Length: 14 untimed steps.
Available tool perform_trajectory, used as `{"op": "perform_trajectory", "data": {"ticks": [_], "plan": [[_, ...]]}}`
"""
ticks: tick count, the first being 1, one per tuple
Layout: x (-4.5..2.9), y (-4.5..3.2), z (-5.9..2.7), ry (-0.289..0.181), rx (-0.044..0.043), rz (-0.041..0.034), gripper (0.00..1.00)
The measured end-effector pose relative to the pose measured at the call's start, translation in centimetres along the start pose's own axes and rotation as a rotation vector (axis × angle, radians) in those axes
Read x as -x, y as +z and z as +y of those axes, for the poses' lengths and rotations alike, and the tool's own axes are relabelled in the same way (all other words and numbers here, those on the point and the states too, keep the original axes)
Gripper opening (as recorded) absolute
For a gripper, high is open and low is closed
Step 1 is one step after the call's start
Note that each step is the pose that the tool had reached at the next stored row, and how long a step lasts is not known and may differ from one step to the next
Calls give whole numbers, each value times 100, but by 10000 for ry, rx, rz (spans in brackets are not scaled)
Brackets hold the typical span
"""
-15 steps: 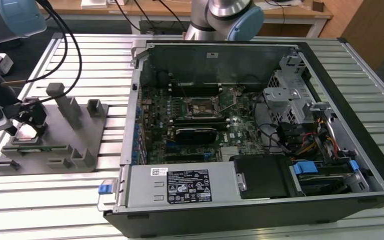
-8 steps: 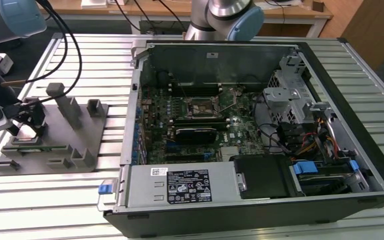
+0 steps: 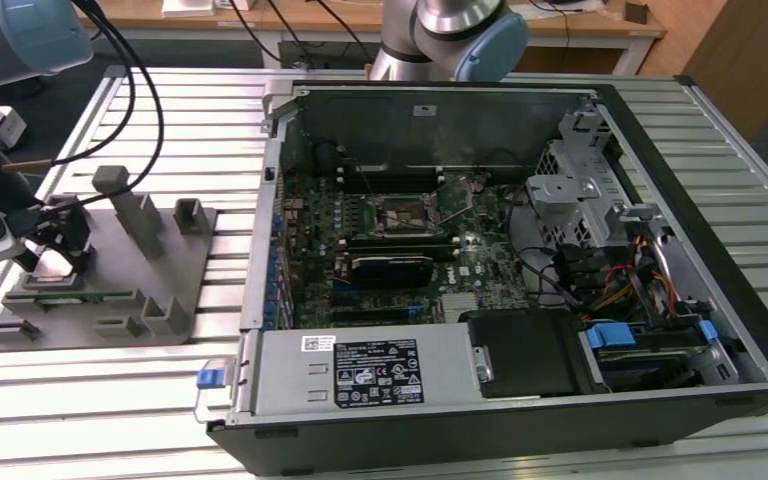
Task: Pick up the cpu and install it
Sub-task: 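Pick up the cpu and move it towards the insertion slot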
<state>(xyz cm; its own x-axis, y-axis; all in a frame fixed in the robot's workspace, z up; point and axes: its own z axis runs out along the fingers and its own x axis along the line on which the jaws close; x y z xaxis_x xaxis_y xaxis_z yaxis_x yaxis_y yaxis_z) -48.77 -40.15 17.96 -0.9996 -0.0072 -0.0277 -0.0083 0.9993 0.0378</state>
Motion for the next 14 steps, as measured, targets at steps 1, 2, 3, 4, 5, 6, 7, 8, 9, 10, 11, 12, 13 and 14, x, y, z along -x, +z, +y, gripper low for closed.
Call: {"op": "perform_trajectory", "data": {"ticks": [1,2,3,4,5,6,7,8,9,10,11,12,13,14], "plan": [[0,0,0,0,0,0,62],[0,0,0,0,0,0,62],[0,-1,0,0,0,1,62],[0,-1,0,0,0,0,62],[0,-1,0,0,0,1,62],[0,-1,0,0,0,0,61],[0,-2,0,0,-1,1,61],[0,-2,0,0,0,1,55],[0,-2,0,0,0,1,55],[0,-2,0,0,0,1,55],[0,-2,0,0,0,1,55],[0,-2,0,0,0,0,55],[0,-2,0,-1,0,1,55],[0,-2,0,0,0,0,55]]}}
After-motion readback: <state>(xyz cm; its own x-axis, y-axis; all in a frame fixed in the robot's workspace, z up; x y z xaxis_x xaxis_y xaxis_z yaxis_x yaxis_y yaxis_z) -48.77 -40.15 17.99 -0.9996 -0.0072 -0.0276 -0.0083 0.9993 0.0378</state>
